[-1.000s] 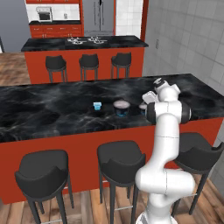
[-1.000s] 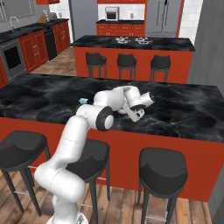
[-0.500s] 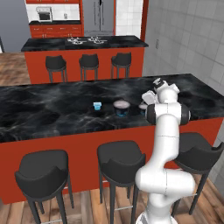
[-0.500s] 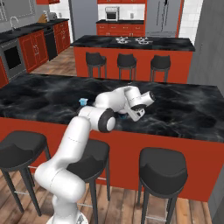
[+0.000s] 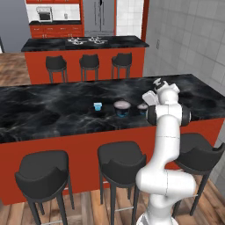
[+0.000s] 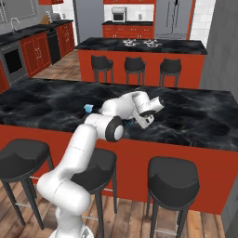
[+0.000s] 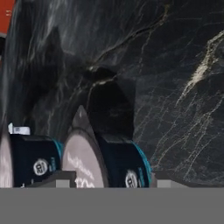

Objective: Stack the yogurt containers by placing the smaller containers on top of the larger containers.

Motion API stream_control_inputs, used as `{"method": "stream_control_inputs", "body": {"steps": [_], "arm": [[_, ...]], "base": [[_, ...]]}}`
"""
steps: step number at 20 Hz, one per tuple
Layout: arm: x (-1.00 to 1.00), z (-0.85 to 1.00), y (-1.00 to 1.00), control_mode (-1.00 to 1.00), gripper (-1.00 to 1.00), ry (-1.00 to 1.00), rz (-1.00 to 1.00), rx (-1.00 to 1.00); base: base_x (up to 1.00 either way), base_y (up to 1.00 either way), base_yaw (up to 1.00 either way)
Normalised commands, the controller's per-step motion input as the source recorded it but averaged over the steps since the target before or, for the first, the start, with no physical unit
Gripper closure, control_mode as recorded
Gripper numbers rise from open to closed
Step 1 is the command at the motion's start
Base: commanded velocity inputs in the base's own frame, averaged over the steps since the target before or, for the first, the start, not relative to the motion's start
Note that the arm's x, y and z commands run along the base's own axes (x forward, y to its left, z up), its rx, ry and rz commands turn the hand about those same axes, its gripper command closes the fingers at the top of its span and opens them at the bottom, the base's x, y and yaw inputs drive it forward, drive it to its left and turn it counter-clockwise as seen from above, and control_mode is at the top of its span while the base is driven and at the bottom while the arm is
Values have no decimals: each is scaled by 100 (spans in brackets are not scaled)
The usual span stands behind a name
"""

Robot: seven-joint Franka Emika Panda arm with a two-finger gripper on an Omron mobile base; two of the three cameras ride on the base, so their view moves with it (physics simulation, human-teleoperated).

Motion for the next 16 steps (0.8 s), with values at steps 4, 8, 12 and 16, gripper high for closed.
{"method": "stream_control_inputs", "body": {"steps": [4,8,12,16], "arm": [[0,-12,0,-100,100,1,0,0],[0,-11,0,-100,100,0,0,0],[0,-4,0,-100,100,0,0,0],[0,5,0,-100,100,0,0,3]], "base": [[0,0,0],[0,0,0],[0,0,0],[0,0,0]]}}
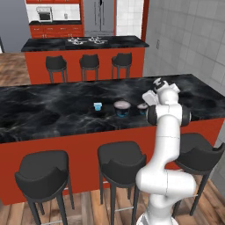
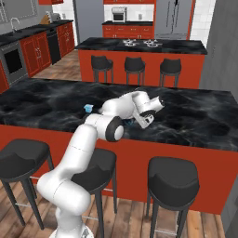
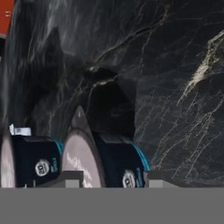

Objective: Stack the yogurt containers by placing the smaller containers on top of the larger containers.

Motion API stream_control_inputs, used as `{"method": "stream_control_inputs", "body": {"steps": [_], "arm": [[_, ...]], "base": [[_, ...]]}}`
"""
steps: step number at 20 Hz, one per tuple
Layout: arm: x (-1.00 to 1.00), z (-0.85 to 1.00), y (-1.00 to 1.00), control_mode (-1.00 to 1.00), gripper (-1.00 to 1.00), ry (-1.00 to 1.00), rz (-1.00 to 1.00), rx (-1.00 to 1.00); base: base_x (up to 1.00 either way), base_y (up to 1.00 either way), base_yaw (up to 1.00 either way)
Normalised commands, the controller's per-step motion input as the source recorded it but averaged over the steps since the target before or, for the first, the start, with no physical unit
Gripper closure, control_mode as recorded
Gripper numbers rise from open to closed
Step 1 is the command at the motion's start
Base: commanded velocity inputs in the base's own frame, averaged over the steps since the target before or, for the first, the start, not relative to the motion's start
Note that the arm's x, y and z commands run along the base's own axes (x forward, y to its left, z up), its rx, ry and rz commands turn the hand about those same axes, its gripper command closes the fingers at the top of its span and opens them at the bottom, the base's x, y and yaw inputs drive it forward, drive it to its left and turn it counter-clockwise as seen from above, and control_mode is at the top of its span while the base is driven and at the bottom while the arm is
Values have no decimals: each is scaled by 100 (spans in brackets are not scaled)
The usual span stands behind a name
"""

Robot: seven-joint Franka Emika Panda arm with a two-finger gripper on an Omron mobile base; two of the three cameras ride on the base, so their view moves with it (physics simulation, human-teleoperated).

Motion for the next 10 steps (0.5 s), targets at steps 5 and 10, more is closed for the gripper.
{"method": "stream_control_inputs", "body": {"steps": [5,10], "arm": [[0,38,0,-100,100,0,0,6],[0,56,0,-100,100,0,0,7]], "base": [[0,0,0],[0,0,0]]}}
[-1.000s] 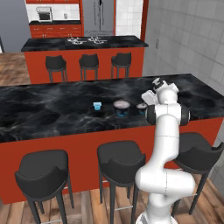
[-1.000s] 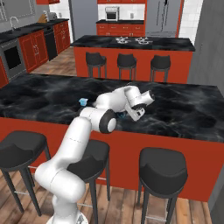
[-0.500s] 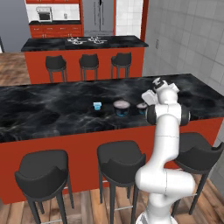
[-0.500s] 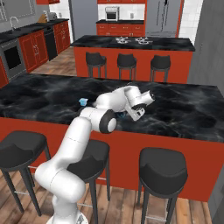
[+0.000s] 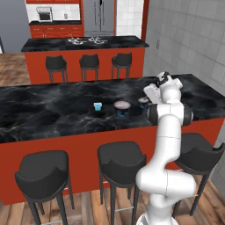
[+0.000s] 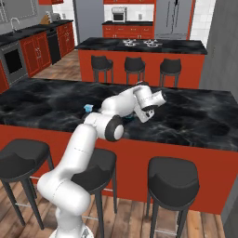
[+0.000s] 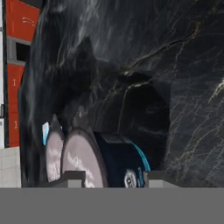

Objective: Stack the yogurt containers by placing the smaller containers on top of the larger containers.

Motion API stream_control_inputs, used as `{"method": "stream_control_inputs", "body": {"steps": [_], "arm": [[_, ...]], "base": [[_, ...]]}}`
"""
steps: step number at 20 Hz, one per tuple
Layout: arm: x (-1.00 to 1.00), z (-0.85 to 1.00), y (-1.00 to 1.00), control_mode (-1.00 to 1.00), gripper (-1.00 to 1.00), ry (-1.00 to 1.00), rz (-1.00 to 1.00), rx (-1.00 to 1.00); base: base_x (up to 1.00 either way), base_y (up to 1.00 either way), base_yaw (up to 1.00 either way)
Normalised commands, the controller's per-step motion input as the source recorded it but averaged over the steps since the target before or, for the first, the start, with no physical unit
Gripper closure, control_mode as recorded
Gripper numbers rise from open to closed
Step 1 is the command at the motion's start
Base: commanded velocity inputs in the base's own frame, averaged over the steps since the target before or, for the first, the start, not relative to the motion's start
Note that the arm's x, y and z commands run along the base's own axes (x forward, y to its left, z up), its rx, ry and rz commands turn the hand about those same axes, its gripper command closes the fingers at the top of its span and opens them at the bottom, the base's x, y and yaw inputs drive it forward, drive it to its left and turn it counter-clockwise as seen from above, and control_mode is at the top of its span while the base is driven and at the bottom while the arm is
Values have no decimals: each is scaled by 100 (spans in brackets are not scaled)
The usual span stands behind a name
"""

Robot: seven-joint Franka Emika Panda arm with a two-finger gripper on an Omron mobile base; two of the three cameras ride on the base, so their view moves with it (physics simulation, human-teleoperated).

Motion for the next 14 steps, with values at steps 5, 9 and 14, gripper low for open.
{"method": "stream_control_inputs", "body": {"steps": [5,9,14], "arm": [[-15,32,5,-100,100,0,0,0],[-18,7,25,-100,100,0,0,0],[-25,2,39,-100,100,-4,0,0]], "base": [[0,0,0],[0,0,0],[0,0,0]]}}
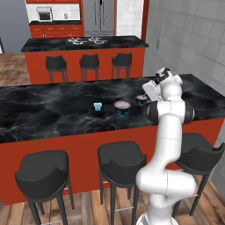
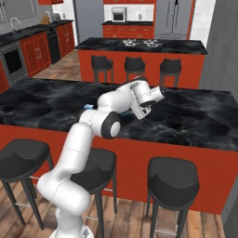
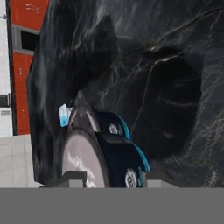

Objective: Stack the yogurt containers by placing the smaller containers on top of the larger containers.

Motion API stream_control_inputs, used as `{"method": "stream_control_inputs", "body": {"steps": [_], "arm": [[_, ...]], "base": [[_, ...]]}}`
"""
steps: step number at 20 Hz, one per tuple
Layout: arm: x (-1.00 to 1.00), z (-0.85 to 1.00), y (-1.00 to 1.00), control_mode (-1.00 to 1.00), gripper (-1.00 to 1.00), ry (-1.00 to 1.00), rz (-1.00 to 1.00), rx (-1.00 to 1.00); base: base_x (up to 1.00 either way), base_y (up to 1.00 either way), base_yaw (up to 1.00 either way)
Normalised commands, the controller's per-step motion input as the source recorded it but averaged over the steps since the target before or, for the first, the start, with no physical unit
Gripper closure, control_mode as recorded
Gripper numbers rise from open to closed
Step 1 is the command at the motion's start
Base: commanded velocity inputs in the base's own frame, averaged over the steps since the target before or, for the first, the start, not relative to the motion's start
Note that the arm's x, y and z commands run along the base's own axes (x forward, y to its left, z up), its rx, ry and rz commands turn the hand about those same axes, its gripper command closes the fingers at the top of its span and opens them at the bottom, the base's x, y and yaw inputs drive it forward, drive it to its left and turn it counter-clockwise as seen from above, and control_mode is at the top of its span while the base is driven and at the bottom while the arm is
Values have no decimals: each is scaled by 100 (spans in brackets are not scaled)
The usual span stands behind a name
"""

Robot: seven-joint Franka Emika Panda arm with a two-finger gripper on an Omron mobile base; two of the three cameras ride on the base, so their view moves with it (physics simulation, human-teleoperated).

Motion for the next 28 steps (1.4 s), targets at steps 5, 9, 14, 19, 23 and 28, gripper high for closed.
{"method": "stream_control_inputs", "body": {"steps": [5,9,14,19,23,28], "arm": [[-5,34,7,-100,100,-1,0,0],[-3,43,0,-100,100,-2,0,1],[-21,17,3,-100,100,-4,0,0],[-19,-3,24,-100,100,-5,0,0],[0,-18,35,-100,100,-3,0,0],[0,-12,35,-100,100,0,0,0]], "base": [[0,0,0],[0,0,0],[0,0,0],[0,0,0],[0,0,0],[0,0,0]]}}
